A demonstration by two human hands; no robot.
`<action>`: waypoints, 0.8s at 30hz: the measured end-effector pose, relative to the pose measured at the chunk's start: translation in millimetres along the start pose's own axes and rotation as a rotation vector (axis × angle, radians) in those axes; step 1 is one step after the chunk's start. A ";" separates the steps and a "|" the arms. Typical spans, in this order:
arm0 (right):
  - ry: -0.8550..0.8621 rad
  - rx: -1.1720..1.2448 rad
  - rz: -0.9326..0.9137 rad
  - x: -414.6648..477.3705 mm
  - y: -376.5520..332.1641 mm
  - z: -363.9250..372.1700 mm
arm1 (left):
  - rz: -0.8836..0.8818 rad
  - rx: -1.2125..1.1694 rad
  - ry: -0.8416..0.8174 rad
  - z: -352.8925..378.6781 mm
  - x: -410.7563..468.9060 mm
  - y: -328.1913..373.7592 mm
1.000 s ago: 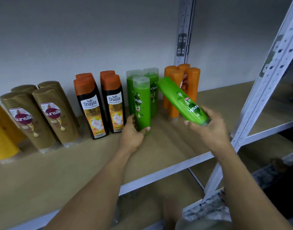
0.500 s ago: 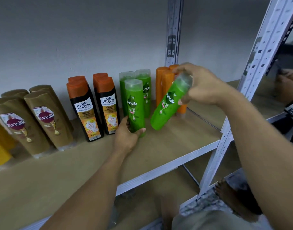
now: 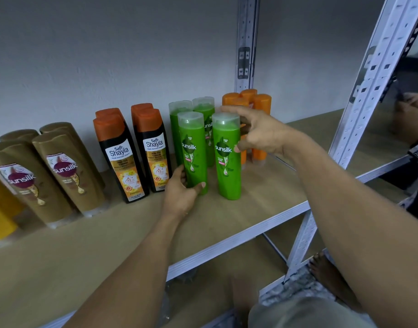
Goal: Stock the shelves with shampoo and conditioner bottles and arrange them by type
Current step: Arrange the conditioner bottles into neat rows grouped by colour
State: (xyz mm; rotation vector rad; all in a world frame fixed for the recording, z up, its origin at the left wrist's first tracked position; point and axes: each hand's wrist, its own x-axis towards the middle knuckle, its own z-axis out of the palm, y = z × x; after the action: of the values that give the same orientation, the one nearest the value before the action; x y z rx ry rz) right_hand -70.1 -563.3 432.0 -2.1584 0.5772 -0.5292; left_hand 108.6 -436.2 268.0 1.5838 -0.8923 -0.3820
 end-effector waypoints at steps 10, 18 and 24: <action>0.649 0.141 0.166 -37.9 94.6 121.0 | -0.002 -0.053 0.052 -0.2 -0.8 3.1; 0.603 0.190 0.131 -14.5 113.8 114.5 | 0.012 0.049 0.128 4.3 1.3 0.8; 0.571 0.214 0.089 2.5 120.7 116.4 | 0.037 0.110 0.173 8.6 2.6 1.0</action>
State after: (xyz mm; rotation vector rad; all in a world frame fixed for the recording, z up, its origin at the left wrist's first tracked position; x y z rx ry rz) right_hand -30.8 -561.4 268.9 -1.7615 0.8729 -1.1186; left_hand 104.1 -444.0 267.5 1.6707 -0.8193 -0.1691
